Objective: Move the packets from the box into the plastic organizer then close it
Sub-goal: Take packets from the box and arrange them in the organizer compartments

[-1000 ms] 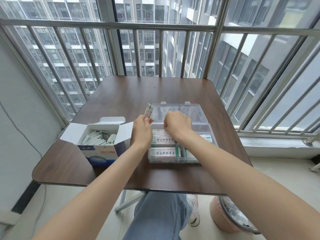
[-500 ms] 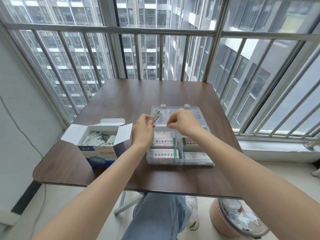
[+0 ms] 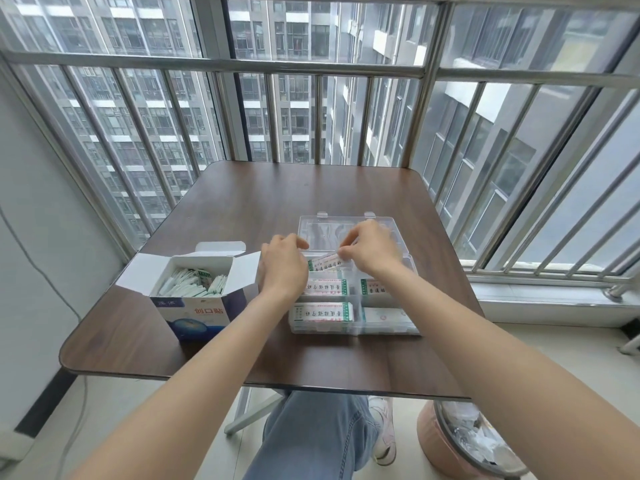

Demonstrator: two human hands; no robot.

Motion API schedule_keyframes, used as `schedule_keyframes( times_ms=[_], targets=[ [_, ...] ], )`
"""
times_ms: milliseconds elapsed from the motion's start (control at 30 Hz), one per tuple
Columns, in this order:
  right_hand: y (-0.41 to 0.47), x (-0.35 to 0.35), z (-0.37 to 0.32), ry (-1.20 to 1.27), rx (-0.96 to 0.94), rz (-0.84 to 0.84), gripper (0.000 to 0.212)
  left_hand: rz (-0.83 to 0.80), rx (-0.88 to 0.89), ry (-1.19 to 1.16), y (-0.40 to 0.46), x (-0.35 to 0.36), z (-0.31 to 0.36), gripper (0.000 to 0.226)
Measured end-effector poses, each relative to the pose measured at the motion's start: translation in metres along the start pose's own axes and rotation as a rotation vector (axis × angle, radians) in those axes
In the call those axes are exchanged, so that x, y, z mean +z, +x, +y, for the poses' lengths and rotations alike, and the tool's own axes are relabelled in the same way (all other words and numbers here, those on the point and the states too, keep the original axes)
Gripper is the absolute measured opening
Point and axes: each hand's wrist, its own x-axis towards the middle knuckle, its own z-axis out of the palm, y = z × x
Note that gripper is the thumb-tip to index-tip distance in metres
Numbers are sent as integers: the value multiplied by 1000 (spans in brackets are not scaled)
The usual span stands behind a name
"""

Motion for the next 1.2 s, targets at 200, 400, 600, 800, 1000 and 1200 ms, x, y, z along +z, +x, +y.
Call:
schedule_keyframes(
  times_ms=[200, 400, 600, 800, 1000, 1200],
  targets=[
    [-2, 17, -8, -260, -43, -4, 13, -66, -11, 98, -1, -5, 0, 38],
    [-1, 20, -10, -398, -150, -11, 13, -133, -16, 313, 5, -3, 1, 38],
    [1, 17, -8, -393, -183, -84, 16, -194, -79, 339, 8, 3, 1, 43],
    [-3, 4, -1, -107, -148, -112, 18, -145, -39, 245, 3, 1, 3, 36],
    [-38, -16, -3, 111, -187, -13, 22, -140, 143, -66, -15, -10, 16, 28],
    [-77, -28, -20, 163, -275, 87, 28, 63, 342, -205, -47, -41, 27, 20]
  ],
)
